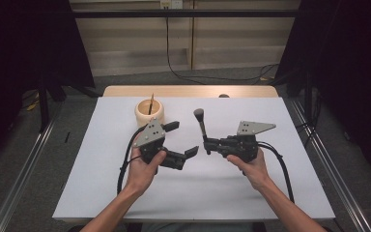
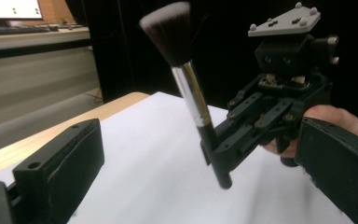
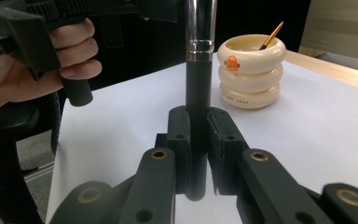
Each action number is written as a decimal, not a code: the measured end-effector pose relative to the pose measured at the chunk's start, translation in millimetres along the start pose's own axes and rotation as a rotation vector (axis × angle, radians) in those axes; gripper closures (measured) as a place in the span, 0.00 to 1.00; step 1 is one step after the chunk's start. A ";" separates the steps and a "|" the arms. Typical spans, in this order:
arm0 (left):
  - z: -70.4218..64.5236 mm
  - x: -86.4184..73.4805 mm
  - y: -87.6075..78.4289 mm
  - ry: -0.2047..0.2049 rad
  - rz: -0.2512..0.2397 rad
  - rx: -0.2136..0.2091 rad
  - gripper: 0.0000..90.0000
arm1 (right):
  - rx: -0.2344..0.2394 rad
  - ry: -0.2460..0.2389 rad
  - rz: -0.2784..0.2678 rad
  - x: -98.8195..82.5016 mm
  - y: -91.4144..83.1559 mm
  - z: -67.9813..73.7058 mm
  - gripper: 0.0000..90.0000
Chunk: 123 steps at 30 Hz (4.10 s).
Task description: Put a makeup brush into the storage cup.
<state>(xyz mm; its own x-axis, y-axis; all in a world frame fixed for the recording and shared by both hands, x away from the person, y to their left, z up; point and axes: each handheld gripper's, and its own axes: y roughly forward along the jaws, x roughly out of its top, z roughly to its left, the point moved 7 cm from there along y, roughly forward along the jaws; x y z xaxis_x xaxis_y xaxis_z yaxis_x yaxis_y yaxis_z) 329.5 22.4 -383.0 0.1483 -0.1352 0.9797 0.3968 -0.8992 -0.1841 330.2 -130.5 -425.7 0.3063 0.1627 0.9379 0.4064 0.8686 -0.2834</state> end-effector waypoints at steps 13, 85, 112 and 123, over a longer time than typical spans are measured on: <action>1.6 8.4 30.3 -0.007 0.015 -0.005 0.02 | -0.007 -0.005 -0.007 1.0 0.0 0.2 0.89; -1.2 12.7 28.1 -0.075 -0.011 -0.044 0.87 | 0.010 -0.022 -0.013 -0.7 4.7 1.2 0.83; 7.2 11.9 25.0 -0.091 -0.012 -0.014 0.87 | -0.075 0.011 -0.020 -0.2 2.5 -8.9 0.03; 18.1 12.9 17.3 -0.102 -0.014 0.013 0.87 | -0.180 -0.008 0.008 -4.0 1.0 -14.5 0.07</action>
<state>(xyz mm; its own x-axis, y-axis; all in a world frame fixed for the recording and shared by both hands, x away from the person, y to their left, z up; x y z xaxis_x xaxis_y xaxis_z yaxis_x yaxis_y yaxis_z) 354.6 12.6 -375.0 0.2344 -0.0792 0.9689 0.4109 -0.8952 -0.1726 341.8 -137.1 -432.7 0.3034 0.1740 0.9368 0.5513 0.7699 -0.3216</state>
